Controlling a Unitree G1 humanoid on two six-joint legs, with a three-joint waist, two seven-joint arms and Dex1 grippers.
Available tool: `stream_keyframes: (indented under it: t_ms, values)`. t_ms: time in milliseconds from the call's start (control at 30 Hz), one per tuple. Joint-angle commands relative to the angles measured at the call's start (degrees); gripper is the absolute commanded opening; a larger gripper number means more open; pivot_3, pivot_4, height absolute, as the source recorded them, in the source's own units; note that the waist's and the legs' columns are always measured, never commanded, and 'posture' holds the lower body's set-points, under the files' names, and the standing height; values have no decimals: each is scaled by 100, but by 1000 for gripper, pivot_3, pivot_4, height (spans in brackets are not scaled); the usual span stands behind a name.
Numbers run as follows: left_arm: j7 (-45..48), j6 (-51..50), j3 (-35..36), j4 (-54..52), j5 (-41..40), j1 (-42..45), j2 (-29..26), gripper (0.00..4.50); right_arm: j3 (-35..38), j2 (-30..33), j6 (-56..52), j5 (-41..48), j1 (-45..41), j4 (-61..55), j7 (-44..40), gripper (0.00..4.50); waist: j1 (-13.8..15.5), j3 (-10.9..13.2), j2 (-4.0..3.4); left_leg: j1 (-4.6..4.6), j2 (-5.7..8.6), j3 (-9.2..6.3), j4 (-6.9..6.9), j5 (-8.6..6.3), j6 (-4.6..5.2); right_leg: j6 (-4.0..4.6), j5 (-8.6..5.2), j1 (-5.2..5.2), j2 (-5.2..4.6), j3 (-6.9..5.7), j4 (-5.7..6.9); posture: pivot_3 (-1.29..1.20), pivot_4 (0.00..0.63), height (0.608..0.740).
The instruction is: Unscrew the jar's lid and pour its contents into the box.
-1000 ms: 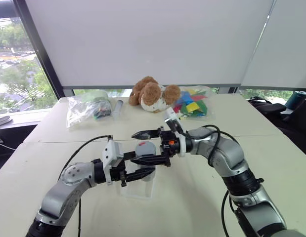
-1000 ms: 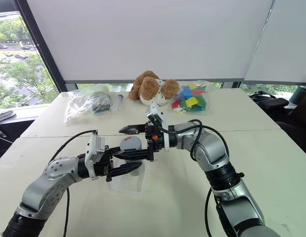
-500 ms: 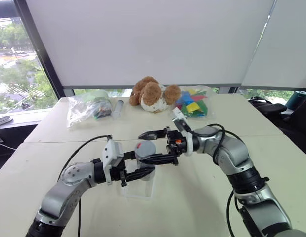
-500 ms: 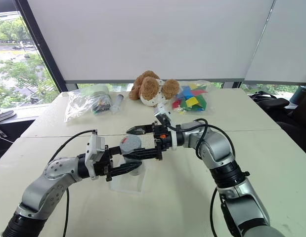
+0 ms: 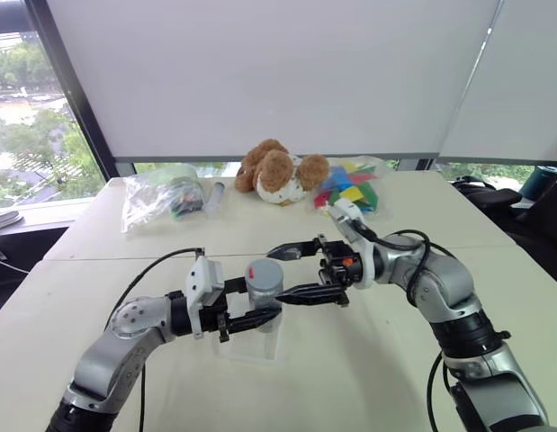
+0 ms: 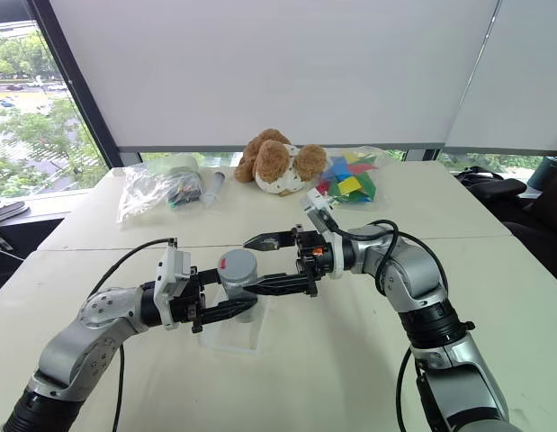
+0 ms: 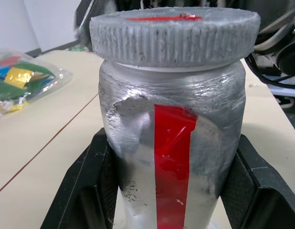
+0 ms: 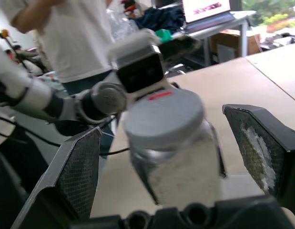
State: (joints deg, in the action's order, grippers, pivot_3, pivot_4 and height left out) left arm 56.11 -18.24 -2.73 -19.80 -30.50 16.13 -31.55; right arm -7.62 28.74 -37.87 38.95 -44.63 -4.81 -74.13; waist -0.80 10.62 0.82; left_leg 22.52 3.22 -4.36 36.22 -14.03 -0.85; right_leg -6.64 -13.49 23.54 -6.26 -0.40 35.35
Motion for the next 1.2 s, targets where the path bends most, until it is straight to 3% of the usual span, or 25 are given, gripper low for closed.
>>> stream_keyframes:
  t_ms: [33, 700, 800, 867, 900, 1000, 1200]
  values:
    - [3, 83, 81, -231, -40, 12, -36, 2167, 140, -48, 12, 145, -100, -249, 38, 4466, 4, 0, 0, 0, -1, 0, 0, 0, 0, 0, 0, 0, 1, 0, 0, 0, 150, 740]
    - [-78, 51, 66, -339, -43, -63, -43, 2167, -324, -576, 423, -484, -544, 134, 140, 4466, 11, 0, 0, 0, 0, 0, 0, 0, 0, 0, 0, 0, 1, 0, 0, 0, 150, 740]
    - [-85, 53, 62, -344, -39, -65, -47, 2167, -290, -627, 407, -458, -578, 114, 170, 3629, 5, 0, 0, 0, 0, -1, 0, 0, -1, 0, 0, 1, 1, 0, 0, 0, 150, 740]
    - [-88, 52, 61, -350, -41, -72, -54, 2167, -265, -653, 423, -424, -584, 96, 174, 2581, 8, 0, 0, 0, 0, -1, 0, 0, -1, 0, 0, 1, 2, 0, 2, 0, 150, 740]
    - [-88, 53, 63, -352, -44, -77, -60, 2167, -241, -672, 426, -396, -586, 89, 185, 2327, 9, 0, 0, 0, 0, -2, 0, 0, -1, 0, 0, 1, 2, 0, 2, 0, 150, 740]
    - [-84, 55, 68, -356, -51, -89, -76, 2167, 14, -765, 116, 30, -570, 36, 261, 2339, 8, 0, 0, 0, 0, -1, 0, 0, -1, 0, 0, 1, 2, 0, 2, 0, 150, 740]
    - [-79, 57, 123, -386, -107, -145, -135, 2167, 1228, -745, -1630, 1996, -494, 115, 874, 2339, 25, 1, -3, 0, 0, -4, 0, 0, -1, 1, 0, 0, 0, 3, 2, 0, 150, 740]
